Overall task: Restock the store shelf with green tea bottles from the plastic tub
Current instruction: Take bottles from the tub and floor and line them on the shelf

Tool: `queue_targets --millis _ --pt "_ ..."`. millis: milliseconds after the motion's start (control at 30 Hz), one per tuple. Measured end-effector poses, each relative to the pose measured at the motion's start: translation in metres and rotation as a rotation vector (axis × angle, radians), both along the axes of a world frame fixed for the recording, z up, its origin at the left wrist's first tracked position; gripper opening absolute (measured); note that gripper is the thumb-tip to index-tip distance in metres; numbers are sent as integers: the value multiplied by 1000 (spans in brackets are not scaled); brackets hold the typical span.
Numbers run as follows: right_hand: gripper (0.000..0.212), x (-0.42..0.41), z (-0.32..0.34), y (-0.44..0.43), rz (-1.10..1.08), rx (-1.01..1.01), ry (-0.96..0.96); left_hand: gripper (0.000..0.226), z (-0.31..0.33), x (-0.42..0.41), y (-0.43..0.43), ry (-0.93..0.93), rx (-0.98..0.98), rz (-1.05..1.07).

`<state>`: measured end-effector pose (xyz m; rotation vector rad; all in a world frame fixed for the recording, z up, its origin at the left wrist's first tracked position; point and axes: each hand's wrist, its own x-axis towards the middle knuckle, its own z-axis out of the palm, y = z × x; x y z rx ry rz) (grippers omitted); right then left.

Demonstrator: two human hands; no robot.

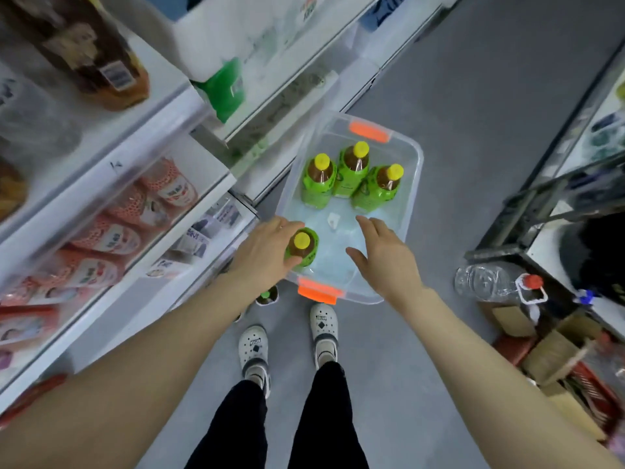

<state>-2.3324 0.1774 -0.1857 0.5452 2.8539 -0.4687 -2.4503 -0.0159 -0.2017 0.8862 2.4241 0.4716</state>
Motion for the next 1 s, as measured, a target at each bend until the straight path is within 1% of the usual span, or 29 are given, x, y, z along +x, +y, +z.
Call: queue_targets --millis 167,267,333,433,500,600,700,767,900,1000 --pt "67 -77 -41 50 63 -89 -25 62 -34 1 28 -68 -19 91" --pt "69 -129 -61 69 121 -85 16 62 -50 1 39 -56 -13 135" --pt "69 -159 -74 76 147 -129 35 60 -57 0 44 -55 -22 152" --pt "66 -187 -96 78 252 -192 -5 54 -64 1 49 -26 -4 186" --pt "57 -190 -107 77 268 -218 -10 51 -65 3 50 -22 3 202" --pt "45 -184 -114 77 266 -209 65 52 -68 3 50 -38 -18 197" --pt "42 -169 -112 78 313 -154 132 54 -69 1 50 -52 -21 202" --pt "40 -156 -105 80 301 -172 165 57 -66 0 54 -64 -12 227" --pt "41 -129 -72 82 205 -342 254 76 -60 -4 64 -114 -2 307" --pt "43 -115 -43 82 133 -404 263 94 -51 -9 74 -161 37 357"
